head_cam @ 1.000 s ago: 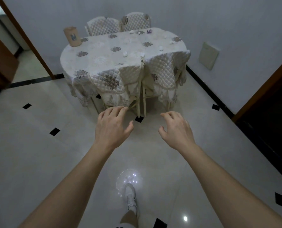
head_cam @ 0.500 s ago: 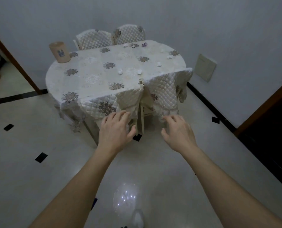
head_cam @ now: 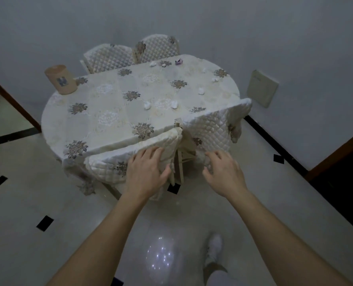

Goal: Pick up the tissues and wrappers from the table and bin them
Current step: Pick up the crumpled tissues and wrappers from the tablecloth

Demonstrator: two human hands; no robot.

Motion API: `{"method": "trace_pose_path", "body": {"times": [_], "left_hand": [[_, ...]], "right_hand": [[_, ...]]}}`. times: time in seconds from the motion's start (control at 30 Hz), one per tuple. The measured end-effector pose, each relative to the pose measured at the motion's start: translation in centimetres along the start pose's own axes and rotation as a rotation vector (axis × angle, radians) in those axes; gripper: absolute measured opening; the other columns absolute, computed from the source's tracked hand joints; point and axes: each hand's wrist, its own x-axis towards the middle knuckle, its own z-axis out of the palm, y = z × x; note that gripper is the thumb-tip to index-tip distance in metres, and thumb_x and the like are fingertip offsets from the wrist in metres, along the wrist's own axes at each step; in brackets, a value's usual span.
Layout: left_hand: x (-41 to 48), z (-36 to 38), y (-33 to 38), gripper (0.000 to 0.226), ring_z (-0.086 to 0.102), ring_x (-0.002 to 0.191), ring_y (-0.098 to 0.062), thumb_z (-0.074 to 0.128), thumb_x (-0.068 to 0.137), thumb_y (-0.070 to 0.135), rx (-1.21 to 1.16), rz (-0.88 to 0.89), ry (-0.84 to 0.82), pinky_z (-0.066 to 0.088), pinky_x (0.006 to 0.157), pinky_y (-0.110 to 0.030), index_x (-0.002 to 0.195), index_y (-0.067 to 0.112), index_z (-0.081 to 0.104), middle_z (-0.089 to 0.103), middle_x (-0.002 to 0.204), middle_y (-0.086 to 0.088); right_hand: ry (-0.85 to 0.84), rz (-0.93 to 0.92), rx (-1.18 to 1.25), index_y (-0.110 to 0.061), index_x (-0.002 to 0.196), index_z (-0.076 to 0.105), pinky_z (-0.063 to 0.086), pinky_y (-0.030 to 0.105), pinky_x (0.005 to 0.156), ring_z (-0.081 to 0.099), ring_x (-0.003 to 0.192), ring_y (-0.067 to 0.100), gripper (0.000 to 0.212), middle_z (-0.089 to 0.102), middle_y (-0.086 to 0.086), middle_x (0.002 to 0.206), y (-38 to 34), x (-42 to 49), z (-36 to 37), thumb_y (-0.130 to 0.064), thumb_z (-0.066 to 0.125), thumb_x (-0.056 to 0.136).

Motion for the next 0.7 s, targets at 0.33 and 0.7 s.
{"method": "trace_pose_path", "body": {"times": [0.33,0.7], "left_hand": [[14.1,4.5,1.8,0.052,0.051,0.122,-0.020,0.044,0.087,0.053,0.009,-0.090,0.020,0.041,0.102,-0.041,0.129,0.024,0.054,0.059,0.132,0.003],[25.7,8.6,5.1,0.048,0.053,0.123,-0.021,0.051,0.088,0.045,0.028,-0.225,-0.007,0.040,0.103,-0.044,0.130,0.022,0.057,0.060,0.134,0.001]], "right_hand": [[-0.018,-0.138,0.035,-0.014,0.114,0.063,0.050,0.042,0.089,0.054,0.106,0.026,0.032,0.060,0.005,0.111,5.7,16.2,1.2,-0.027,0.060,0.085],[-0.084,-0.255,0.060,-0.015,0.119,0.062,0.048,0.041,0.091,0.056,0.110,0.025,0.036,0.062,0.004,0.115,11.8,29.5,1.5,-0.025,0.060,0.085]]}}
